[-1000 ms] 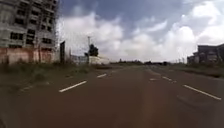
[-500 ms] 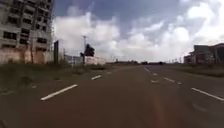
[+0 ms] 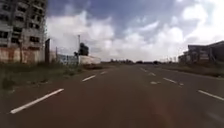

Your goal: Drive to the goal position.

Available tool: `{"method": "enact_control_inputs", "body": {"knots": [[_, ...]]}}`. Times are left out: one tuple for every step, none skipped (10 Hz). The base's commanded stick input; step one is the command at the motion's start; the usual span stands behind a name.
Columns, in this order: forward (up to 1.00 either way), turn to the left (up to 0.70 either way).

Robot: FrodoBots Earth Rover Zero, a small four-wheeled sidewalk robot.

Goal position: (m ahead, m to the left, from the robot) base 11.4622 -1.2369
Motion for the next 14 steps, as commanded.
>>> {"method": "enact_control_inputs", "body": {"knots": [[1.00,0.00],[1.00,0.00],[1.00,0.00],[1.00,0.00],[1.00,0.00],[1.00,0.00],[1.00,0.00],[1.00,0.00],[1.00,0.00],[1.00,0.00],[1.00,0.00],[1.00,0.00],[1.00,0.00],[1.00,0.00]]}}
